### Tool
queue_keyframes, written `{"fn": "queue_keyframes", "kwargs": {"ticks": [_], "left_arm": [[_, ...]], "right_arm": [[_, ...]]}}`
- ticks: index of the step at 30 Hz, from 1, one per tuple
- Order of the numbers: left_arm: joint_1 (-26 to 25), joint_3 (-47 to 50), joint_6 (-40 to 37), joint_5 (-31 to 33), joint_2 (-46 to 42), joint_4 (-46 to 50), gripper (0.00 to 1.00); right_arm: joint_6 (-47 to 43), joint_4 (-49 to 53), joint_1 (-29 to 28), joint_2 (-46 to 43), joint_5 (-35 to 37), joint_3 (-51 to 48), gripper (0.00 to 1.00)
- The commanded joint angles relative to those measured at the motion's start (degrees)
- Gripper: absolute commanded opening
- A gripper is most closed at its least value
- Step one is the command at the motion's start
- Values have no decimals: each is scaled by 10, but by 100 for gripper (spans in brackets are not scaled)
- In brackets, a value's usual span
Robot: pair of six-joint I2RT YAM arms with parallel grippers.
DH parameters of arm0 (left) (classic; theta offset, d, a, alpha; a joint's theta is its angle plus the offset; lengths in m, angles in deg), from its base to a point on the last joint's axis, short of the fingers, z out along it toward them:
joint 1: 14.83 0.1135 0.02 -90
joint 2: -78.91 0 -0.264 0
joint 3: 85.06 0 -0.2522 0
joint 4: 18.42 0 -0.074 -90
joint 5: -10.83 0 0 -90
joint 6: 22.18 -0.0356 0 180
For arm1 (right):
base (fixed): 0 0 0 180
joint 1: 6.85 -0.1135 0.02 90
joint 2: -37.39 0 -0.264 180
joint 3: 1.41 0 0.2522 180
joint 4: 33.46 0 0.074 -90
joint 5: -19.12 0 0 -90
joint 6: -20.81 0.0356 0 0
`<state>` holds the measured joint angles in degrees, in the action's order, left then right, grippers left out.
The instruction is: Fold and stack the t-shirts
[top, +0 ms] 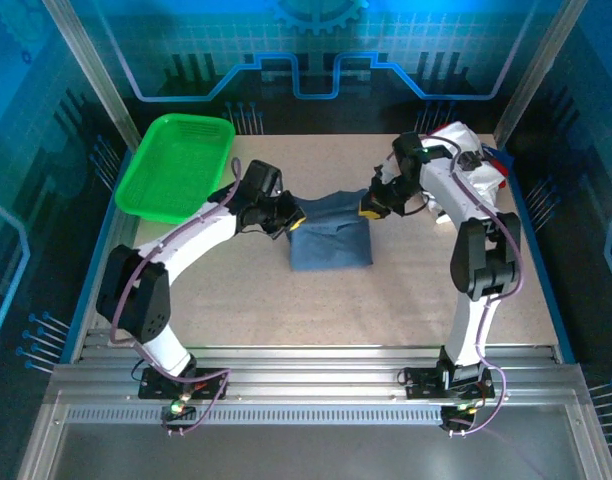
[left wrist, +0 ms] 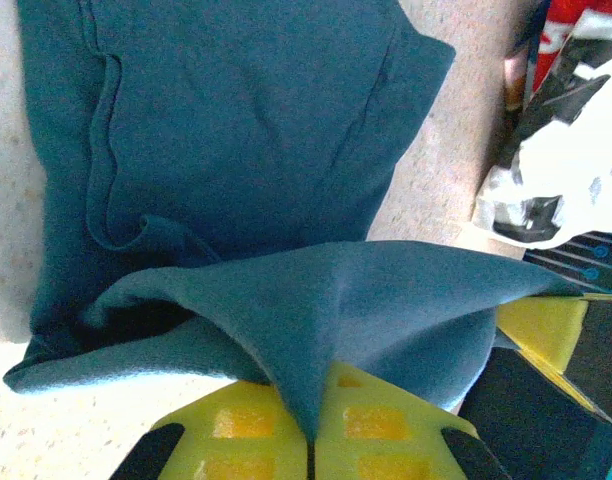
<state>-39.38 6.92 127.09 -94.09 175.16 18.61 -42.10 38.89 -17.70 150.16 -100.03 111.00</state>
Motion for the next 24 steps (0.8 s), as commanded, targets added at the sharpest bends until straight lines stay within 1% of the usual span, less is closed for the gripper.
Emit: {"fn": "queue_keyframes", "kwargs": {"ticks": [1, 5, 9, 11, 14, 18, 21, 24], "left_arm": [[33, -36, -35, -26, 37, 18, 0], [61, -62, -43, -45, 88, 4, 0], [87, -114, -53, -68, 156, 1, 1], [94, -145, -57, -77, 186, 2, 1], [100, -186, -70, -91, 210, 14, 0], [99, -174, -68, -109, 190, -21, 0], [98, -150, -57, -126, 161, -50, 0], [97, -123, -47, -137, 129, -73, 0]], "right_arm": [[-1, 33, 16, 57, 6, 71, 2], [4, 52, 16, 132, 13, 159, 5], [12, 67, 19, 202, 13, 248, 7], [22, 71, 22, 250, 4, 293, 7], [27, 93, 23, 288, -13, 360, 6], [37, 73, 21, 265, -29, 334, 5], [52, 24, 21, 209, -35, 261, 5], [49, 21, 22, 164, -40, 229, 5]]}}
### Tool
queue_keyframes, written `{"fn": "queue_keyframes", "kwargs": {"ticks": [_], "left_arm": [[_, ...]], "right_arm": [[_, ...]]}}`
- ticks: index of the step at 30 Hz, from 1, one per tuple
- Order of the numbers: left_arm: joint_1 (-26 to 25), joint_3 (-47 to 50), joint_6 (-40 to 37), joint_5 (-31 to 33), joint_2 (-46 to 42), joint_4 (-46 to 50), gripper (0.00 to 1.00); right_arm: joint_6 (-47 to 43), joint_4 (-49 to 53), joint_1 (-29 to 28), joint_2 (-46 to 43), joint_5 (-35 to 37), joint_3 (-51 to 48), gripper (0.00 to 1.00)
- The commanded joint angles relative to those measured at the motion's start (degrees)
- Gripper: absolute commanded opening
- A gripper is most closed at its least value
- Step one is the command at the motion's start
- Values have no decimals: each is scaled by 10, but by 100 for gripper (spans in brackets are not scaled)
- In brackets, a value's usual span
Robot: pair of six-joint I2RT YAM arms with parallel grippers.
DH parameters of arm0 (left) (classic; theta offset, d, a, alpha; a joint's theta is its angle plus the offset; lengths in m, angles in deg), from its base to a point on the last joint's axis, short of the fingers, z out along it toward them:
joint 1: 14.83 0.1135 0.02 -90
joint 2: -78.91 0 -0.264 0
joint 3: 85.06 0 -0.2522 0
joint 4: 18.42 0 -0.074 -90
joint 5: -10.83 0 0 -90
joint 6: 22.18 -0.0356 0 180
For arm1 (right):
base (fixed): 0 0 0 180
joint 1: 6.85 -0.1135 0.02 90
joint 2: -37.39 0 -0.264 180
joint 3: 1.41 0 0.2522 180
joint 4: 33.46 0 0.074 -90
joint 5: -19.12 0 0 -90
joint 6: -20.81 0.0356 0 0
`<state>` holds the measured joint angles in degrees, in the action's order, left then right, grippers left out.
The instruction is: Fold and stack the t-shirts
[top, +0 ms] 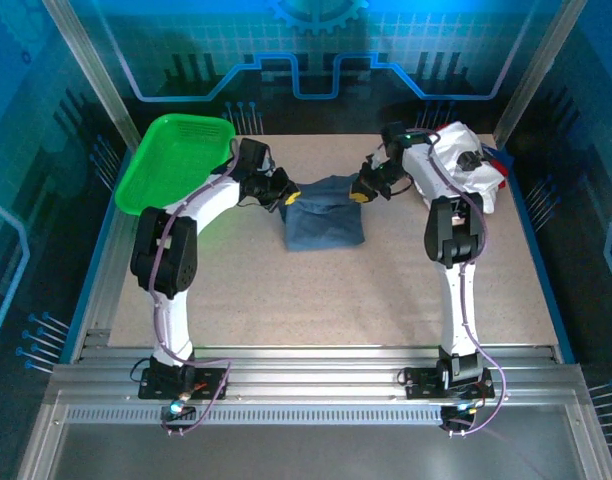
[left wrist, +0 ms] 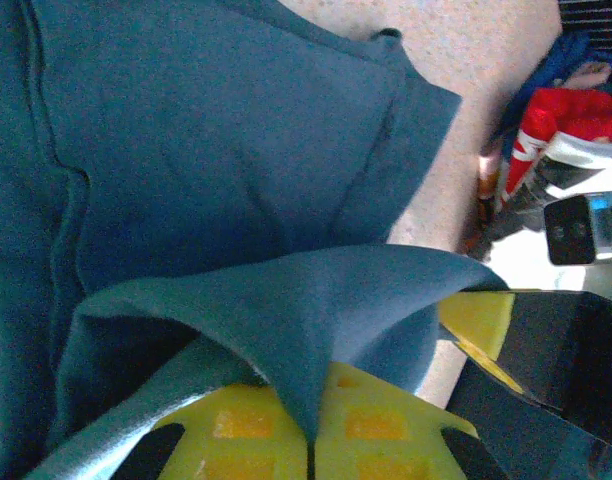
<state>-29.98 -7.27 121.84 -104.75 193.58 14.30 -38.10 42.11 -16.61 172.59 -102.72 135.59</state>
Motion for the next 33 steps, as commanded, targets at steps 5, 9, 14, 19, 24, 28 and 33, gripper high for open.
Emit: {"fn": "queue_keyframes", "kwargs": {"ticks": [5, 9, 14, 19, 24, 28, 33], "left_arm": [[-7, 70, 9, -31, -114, -41, 0], [-16, 133, 13, -25, -170, -47, 0], [-38, 216, 24, -6, -261, -51, 0], [-85, 303, 34, 34, -363, -26, 0], [-144, 373, 72, 90, -482, 14, 0], [-170, 395, 98, 129, -547, 54, 0], [-155, 343, 80, 133, -520, 72, 1]], "right_arm": [[0, -20, 7, -125, -17, -84, 5], [3, -46, 5, -192, -20, -175, 4], [6, -70, -7, -291, -28, -291, 4], [22, -97, -31, -406, -36, -437, 4], [60, -109, -57, -534, -40, -568, 3], [78, -94, -64, -600, -35, -591, 4], [53, -61, -57, -564, -40, -515, 4]]}}
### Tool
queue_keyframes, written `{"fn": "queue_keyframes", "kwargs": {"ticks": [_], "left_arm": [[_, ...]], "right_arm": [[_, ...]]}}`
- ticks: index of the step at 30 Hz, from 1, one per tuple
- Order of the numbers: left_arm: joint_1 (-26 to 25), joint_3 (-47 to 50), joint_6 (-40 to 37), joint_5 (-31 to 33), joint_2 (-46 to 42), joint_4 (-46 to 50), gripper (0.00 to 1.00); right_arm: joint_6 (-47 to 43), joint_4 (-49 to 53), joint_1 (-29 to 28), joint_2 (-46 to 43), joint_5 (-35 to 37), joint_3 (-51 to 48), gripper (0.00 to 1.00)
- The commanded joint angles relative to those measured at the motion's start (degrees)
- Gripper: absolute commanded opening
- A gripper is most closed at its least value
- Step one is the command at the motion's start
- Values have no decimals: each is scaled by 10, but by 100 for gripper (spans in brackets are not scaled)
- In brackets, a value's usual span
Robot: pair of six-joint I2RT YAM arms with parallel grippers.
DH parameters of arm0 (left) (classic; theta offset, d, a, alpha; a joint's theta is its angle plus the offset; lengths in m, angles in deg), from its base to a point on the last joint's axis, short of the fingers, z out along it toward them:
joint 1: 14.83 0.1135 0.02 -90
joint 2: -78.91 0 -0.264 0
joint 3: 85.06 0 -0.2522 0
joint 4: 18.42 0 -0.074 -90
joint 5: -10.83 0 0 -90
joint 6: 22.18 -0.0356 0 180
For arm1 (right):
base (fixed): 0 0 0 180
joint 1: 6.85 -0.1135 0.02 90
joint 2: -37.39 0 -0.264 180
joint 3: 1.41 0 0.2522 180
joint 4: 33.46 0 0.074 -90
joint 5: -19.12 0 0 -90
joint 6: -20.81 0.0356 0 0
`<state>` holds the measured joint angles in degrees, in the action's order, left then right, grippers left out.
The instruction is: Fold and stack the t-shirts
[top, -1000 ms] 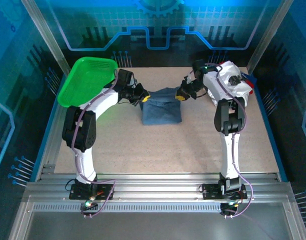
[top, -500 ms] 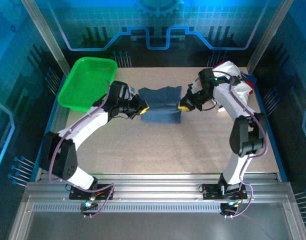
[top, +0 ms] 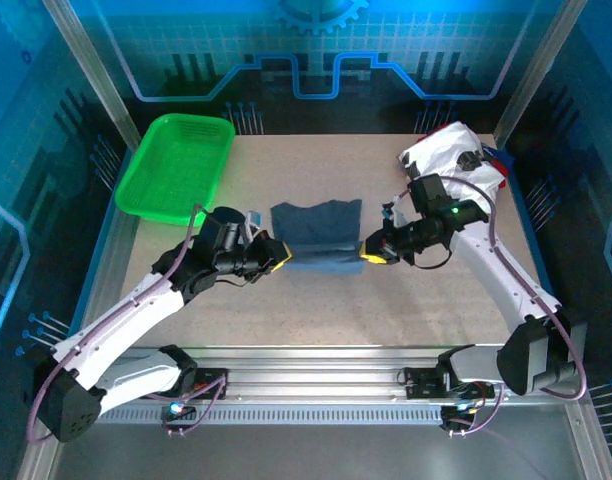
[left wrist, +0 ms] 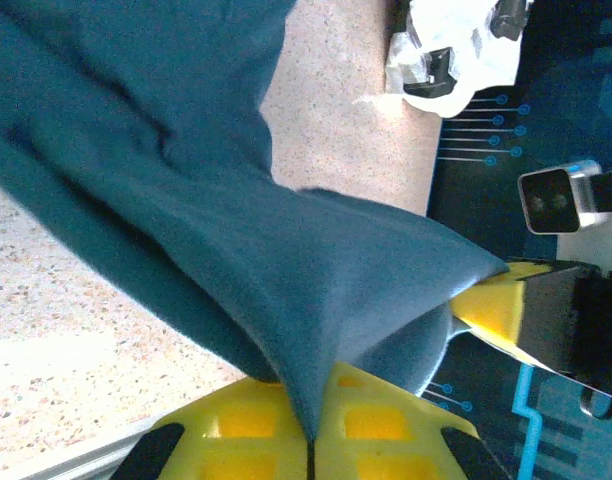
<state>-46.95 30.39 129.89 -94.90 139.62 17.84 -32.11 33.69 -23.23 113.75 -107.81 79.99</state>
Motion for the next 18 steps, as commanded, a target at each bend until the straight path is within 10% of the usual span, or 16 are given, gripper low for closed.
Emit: {"fn": "queue_keyframes", "kwargs": {"ticks": [1, 15, 18], "left_arm": [[23, -54, -9, 27, 38, 39, 1], [170, -196, -99, -47, 376, -10, 0], [188, -232, -108, -57, 450, -33, 27]], "right_arm": [[-15, 30, 11, 40, 13, 64, 4], [-96, 67, 64, 487, 2, 413, 11], [-79, 85, 74, 593, -8, 523, 30]]}}
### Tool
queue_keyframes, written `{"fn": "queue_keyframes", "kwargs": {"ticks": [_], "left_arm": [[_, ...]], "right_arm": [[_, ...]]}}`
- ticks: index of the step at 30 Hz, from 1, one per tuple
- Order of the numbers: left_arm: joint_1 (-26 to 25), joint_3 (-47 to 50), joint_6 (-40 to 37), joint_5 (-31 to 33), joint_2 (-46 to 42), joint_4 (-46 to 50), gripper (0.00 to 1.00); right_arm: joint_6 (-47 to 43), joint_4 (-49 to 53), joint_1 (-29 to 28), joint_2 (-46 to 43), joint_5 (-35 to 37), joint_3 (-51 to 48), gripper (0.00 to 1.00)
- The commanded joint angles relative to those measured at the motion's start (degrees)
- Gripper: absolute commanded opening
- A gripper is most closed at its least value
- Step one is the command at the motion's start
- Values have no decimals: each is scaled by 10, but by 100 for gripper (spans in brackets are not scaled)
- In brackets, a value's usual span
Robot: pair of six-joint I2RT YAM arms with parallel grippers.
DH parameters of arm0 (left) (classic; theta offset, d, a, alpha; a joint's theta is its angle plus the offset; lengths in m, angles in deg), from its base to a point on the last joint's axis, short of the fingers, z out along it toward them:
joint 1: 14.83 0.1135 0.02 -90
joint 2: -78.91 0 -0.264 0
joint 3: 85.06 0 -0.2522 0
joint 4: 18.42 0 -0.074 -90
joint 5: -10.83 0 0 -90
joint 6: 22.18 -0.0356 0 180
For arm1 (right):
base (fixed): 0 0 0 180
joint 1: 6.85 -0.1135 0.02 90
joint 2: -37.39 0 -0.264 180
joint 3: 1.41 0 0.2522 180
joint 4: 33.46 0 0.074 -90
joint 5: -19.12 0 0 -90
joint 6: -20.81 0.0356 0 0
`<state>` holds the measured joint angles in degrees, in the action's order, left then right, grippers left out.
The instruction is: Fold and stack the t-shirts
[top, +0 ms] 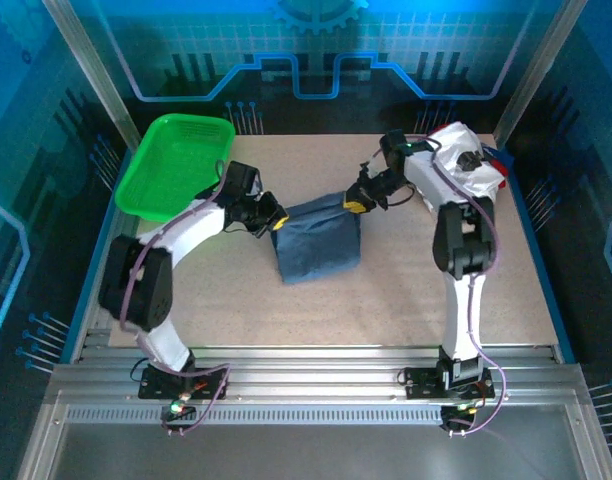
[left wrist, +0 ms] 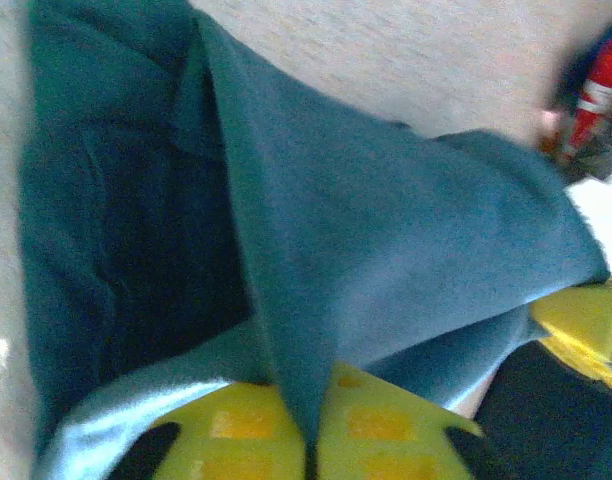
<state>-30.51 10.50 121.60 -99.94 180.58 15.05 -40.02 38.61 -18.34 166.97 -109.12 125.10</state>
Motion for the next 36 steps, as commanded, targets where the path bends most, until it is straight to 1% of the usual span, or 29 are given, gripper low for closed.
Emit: {"fn": "queue_keyframes", "kwargs": {"ticks": [1, 2, 4, 5, 7, 8, 11, 13, 15, 17, 19, 22, 25, 29, 30, 33, 36], "left_arm": [[27, -54, -30, -6, 62, -2, 45], [33, -77, -31, -8, 80, 6, 54], [40, -102, -28, -9, 86, -1, 65], [41, -111, -27, -8, 75, -5, 70], [41, -128, -29, -1, 47, -5, 92], [41, -134, -30, 3, 28, 0, 99], [31, -133, -37, 3, -15, -1, 99], [23, -121, -42, -9, -37, 5, 99], [18, -94, -54, -3, -61, 23, 99], [19, -55, -61, 18, -84, 31, 99], [24, -25, -60, 21, -87, 24, 98], [22, -27, -81, 43, -64, 28, 97], [22, -54, -104, 80, -25, 48, 96], [26, -84, -117, 113, 30, 57, 94], [28, -90, -118, 120, 44, 59, 94], [33, -114, -119, 132, 90, 58, 93], [38, -139, -112, 129, 133, 44, 89]], "right_arm": [[7, 43, 28, 88, 5, 110, 44], [8, 51, 29, 108, 0, 149, 49], [0, 67, 30, 119, -9, 205, 57], [-11, 75, 31, 106, 3, 208, 60], [-28, 75, 33, 55, 37, 164, 63], [-35, 65, 33, 14, 51, 122, 64], [-54, 28, 30, -88, 86, -14, 65], [-57, -16, 30, -146, 89, -106, 65], [-54, -46, 30, -175, 77, -160, 65], [-63, -67, 26, -181, 62, -185, 65], [-77, -66, 19, -161, 57, -162, 65], [-92, -68, 1, -117, 66, -104, 65], [-123, -35, -20, -43, 101, 2, 67], [-137, -13, -33, 34, 135, 114, 69], [-138, -12, -34, 66, 140, 138, 70], [-134, -9, -34, 123, 145, 205, 70], [-127, -12, -36, 174, 141, 263, 71]]}}
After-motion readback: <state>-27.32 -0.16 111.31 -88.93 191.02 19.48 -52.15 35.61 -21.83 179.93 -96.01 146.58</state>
